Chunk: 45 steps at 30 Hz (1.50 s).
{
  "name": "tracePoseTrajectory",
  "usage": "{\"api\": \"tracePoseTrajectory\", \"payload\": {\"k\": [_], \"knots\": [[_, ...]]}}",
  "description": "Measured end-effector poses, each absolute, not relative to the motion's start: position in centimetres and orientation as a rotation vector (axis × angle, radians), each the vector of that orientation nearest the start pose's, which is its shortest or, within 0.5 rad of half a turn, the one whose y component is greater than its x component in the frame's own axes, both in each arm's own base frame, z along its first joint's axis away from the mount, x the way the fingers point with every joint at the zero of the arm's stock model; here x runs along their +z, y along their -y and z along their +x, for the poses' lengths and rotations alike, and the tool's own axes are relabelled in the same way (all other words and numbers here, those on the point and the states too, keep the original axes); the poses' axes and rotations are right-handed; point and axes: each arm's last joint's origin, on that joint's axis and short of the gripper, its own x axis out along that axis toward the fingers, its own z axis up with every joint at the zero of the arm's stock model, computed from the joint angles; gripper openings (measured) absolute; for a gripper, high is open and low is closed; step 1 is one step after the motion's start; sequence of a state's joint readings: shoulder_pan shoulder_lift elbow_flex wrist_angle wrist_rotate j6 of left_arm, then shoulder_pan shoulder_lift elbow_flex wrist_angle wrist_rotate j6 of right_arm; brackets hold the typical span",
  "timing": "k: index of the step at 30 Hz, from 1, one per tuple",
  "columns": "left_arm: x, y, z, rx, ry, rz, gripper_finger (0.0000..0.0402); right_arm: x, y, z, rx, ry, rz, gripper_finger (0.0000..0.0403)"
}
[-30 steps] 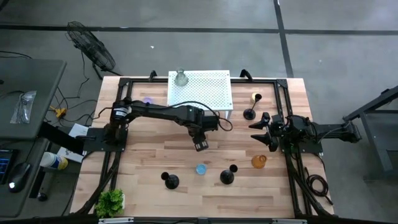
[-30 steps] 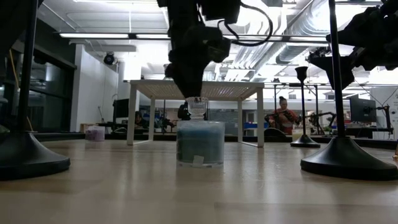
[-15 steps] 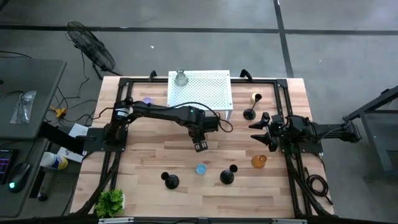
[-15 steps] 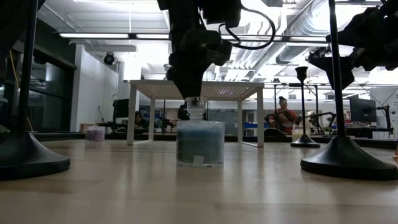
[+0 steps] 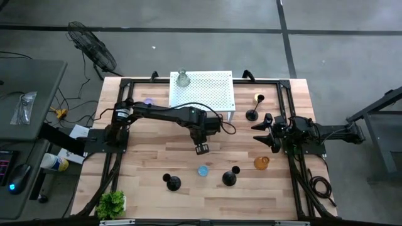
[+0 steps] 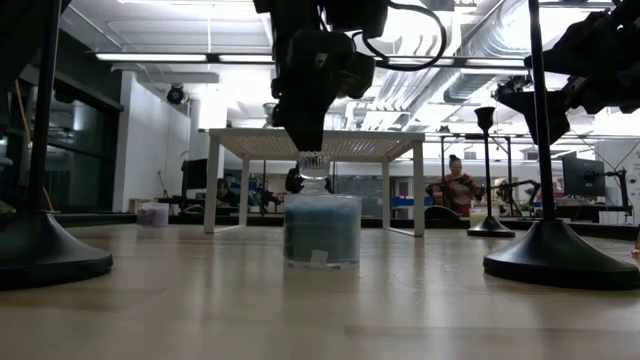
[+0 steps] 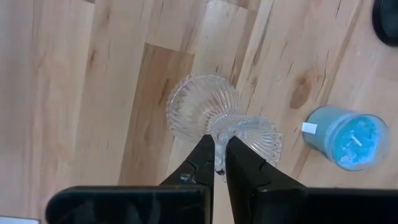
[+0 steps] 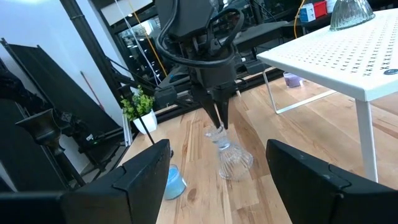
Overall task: Pick & Place candle stick holders
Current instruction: Put the transparent glass candle holder on the shelf aligned with the other glass candle holder
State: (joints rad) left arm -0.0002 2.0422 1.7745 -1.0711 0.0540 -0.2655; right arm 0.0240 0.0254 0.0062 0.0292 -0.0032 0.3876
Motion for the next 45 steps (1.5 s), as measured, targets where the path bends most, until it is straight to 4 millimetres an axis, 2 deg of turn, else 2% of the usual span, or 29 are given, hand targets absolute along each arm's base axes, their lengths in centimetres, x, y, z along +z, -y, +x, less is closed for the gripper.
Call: {"api": "tracePoseTrajectory", "payload": {"k": [21,36,40,45], "knots": [[24.1,0.2,41.5,0.099,-1.337,-0.267,0.0008,16.7,-0.2,9.9,0.029,0.005,0.388,0.026],[24.1,-0.1,41.6,0.169,-1.32,-0.147,0.0013,16.7,-0.2,9.9,0.029,0.005,0.387,0.026],[24.1,-0.4,41.5,0.169,-1.328,-0.16,0.0015,16.7,-0.2,9.9,0.03,0.005,0.387,0.026],[24.0,-0.7,41.2,0.092,-1.371,-0.259,0.0007,16.7,-0.2,9.9,0.029,0.005,0.388,0.026]]}}
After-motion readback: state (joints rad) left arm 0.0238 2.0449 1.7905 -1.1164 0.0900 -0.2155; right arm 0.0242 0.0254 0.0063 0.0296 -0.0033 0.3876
